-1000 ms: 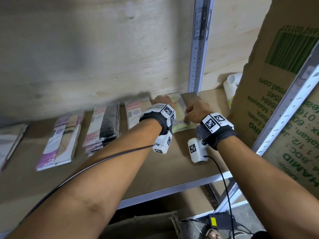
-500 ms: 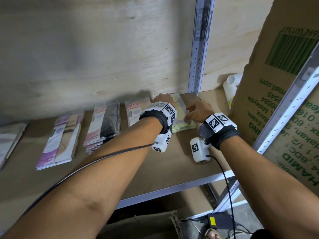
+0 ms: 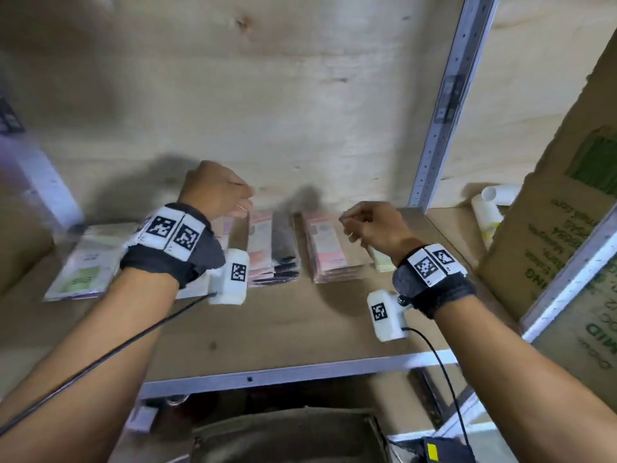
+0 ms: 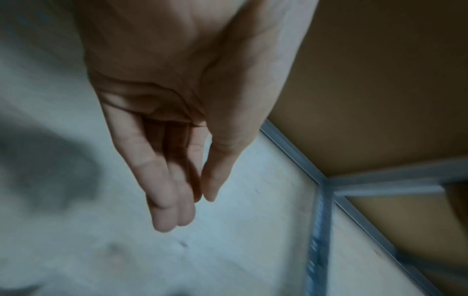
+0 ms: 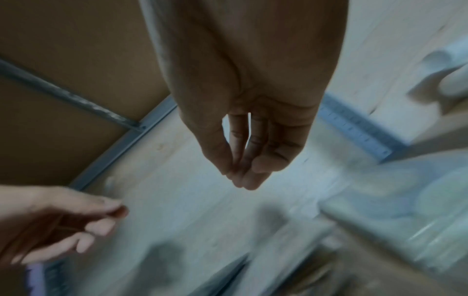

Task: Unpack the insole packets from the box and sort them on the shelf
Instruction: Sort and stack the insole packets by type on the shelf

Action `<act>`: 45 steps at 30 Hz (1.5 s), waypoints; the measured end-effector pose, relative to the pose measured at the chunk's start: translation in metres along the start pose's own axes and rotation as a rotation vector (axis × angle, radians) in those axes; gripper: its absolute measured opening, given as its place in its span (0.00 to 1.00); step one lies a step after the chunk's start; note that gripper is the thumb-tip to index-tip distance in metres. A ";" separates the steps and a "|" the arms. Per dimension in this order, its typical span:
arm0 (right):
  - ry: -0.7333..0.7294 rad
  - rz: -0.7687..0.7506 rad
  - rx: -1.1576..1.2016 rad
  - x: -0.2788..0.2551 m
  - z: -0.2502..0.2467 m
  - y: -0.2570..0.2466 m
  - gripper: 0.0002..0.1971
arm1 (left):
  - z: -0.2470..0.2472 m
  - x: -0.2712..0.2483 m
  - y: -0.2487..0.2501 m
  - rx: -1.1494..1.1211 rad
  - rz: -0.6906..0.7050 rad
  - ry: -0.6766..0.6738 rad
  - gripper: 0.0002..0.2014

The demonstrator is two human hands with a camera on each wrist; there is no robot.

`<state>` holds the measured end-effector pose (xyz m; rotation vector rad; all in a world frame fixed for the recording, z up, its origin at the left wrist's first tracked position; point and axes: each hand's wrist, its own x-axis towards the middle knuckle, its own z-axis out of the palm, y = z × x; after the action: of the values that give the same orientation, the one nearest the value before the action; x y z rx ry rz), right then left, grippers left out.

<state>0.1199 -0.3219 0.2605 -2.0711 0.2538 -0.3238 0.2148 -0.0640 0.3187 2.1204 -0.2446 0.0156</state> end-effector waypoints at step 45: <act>-0.517 0.053 -0.441 0.017 0.368 -0.134 0.21 | -0.156 -0.047 -0.248 -0.512 -0.717 0.172 0.09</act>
<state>0.2639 0.0379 0.2028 -2.4884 0.0658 0.3331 0.2264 0.2026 0.1892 1.5803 0.5642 -0.2578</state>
